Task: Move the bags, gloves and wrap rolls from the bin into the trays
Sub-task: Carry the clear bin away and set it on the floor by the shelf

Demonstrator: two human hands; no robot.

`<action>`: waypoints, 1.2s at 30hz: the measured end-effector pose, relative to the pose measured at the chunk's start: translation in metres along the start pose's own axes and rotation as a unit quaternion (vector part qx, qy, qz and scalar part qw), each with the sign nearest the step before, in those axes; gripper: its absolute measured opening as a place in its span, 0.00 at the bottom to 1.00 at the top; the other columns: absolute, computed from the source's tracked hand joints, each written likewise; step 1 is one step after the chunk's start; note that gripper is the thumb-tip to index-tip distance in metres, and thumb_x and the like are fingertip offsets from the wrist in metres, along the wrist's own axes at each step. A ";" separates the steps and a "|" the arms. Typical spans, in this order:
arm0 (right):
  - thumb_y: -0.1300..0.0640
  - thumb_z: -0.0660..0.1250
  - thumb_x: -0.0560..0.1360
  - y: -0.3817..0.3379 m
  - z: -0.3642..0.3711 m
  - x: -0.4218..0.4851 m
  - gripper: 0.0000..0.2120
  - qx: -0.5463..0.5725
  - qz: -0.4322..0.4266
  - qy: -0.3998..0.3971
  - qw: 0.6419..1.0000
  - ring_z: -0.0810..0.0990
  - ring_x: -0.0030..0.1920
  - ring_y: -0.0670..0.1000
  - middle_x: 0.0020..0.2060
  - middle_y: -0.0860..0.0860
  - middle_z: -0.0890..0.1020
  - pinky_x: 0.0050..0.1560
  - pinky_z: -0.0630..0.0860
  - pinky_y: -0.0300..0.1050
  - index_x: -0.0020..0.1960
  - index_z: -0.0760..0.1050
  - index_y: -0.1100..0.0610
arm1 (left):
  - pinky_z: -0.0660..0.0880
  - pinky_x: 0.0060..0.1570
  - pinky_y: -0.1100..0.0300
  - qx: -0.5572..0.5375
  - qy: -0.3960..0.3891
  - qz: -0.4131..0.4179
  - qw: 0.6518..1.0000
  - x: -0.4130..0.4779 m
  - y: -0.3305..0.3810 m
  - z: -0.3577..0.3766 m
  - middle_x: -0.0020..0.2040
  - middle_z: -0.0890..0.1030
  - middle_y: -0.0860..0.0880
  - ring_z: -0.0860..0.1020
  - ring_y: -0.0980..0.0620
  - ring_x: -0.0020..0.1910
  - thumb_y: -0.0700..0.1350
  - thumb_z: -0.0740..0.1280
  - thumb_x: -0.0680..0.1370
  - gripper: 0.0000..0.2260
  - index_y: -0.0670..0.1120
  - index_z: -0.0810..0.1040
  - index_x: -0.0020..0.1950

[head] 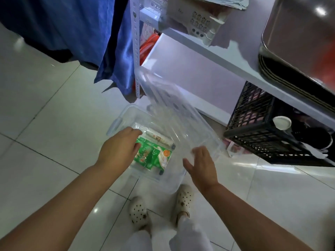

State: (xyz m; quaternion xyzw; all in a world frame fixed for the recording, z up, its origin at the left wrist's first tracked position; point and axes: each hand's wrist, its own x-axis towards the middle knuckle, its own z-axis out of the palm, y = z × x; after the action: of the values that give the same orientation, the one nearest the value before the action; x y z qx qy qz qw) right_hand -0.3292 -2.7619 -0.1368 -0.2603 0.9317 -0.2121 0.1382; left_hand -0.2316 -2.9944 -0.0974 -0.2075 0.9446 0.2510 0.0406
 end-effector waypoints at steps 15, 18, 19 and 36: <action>0.49 0.77 0.63 0.082 0.115 -0.026 0.17 -0.131 -0.290 -0.109 0.942 0.76 0.32 0.53 0.34 0.54 0.78 0.35 0.76 0.42 0.40 0.76 0.60 | 0.74 0.28 0.62 0.205 -0.153 0.185 0.949 -0.010 -0.043 0.147 0.33 0.80 0.49 0.79 0.49 0.32 0.41 0.81 0.54 0.16 0.46 0.80 0.37; 0.48 0.77 0.64 0.101 0.140 -0.035 0.18 -0.128 -0.268 -0.132 0.946 0.78 0.35 0.53 0.37 0.54 0.79 0.37 0.78 0.44 0.44 0.78 0.60 | 0.72 0.26 0.63 0.213 -0.165 0.208 0.940 -0.015 -0.054 0.177 0.31 0.78 0.50 0.77 0.50 0.29 0.40 0.81 0.52 0.17 0.47 0.78 0.34; 0.48 0.75 0.66 0.107 0.147 -0.038 0.17 -0.117 -0.251 -0.132 0.952 0.78 0.36 0.53 0.37 0.54 0.80 0.37 0.79 0.44 0.45 0.78 0.60 | 0.72 0.27 0.62 0.218 -0.173 0.213 0.936 -0.016 -0.059 0.188 0.32 0.78 0.50 0.76 0.50 0.29 0.40 0.81 0.51 0.17 0.46 0.78 0.34; 0.47 0.66 0.74 0.186 0.260 -0.058 0.26 0.158 0.346 0.016 0.925 0.73 0.54 0.51 0.60 0.56 0.71 0.53 0.71 0.46 0.65 0.66 0.60 | 0.75 0.35 0.54 0.224 -0.136 0.211 0.942 -0.037 -0.112 0.305 0.36 0.79 0.45 0.77 0.44 0.35 0.39 0.78 0.60 0.13 0.43 0.79 0.40</action>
State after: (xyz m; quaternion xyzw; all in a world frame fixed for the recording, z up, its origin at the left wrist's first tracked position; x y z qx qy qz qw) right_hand -0.2652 -2.6705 -0.4418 0.1073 0.9205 -0.2992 0.2275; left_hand -0.1597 -2.9192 -0.4080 0.0468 0.9840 0.0611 0.1605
